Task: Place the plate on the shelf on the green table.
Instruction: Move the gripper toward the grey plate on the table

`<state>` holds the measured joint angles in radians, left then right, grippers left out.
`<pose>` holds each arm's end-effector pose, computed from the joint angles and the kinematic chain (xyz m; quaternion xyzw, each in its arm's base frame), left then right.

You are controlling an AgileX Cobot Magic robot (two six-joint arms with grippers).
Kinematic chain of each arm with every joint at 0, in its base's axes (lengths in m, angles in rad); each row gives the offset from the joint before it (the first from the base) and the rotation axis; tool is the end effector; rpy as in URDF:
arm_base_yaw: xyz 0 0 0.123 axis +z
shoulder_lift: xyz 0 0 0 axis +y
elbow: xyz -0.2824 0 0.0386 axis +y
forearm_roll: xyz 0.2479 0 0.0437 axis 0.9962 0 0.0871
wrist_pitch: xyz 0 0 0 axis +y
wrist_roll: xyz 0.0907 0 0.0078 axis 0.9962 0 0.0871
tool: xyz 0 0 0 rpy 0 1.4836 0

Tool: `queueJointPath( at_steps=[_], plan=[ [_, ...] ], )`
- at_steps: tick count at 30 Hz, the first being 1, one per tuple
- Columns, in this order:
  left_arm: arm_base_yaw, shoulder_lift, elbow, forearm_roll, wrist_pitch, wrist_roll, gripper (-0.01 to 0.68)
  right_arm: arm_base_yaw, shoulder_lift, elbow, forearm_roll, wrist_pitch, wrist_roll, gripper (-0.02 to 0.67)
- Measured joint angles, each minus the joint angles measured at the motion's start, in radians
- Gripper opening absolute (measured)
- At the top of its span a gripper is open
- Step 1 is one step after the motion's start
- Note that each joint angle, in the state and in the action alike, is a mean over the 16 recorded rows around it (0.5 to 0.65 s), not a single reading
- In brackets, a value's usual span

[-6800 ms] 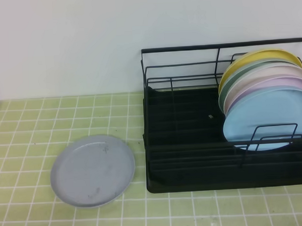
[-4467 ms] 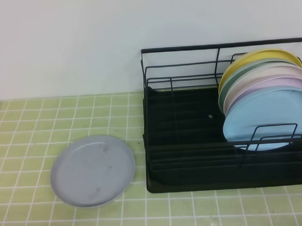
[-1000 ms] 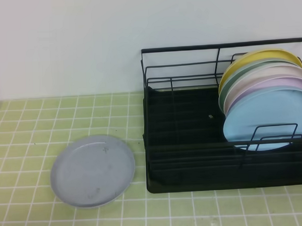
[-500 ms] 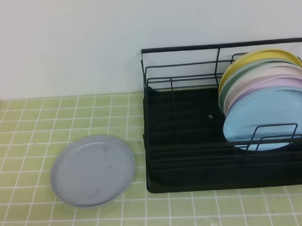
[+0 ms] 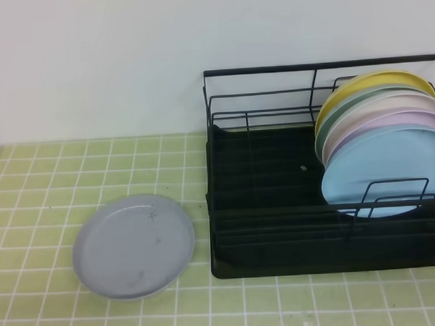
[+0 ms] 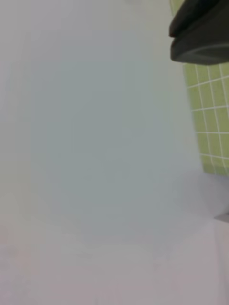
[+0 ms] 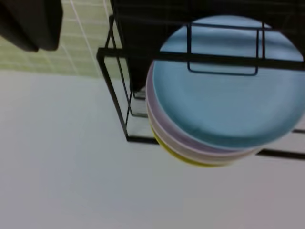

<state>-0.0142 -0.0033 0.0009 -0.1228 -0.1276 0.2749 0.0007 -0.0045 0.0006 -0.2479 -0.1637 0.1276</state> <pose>0.0542 0.0006 0.2244 0.0463 0.6250 0.0589 0.7770 0.0533 0.0036 0.2274 -0.0519 0.6114 -0.0337 0.7889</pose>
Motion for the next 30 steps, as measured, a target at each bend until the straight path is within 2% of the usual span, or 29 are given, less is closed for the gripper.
queueJointPath(
  at_steps=[6, 19, 30],
  plan=[
    [0.0, 0.0, 0.0, -0.004, -0.025, -0.021, -0.002, 0.0, 0.0, 0.0, 0.001, 0.101, 0.001, -0.003],
    [0.0, 0.0, -0.049, -0.036, -0.177, -0.087, -0.002, 0.0, 0.023, -0.09, 0.001, 0.099, -0.011, -0.002],
    [0.0, 0.006, -0.209, -0.065, 0.031, -0.094, -0.002, 0.0, 0.274, -0.317, 0.004, 0.198, -0.031, -0.002]
  ],
)
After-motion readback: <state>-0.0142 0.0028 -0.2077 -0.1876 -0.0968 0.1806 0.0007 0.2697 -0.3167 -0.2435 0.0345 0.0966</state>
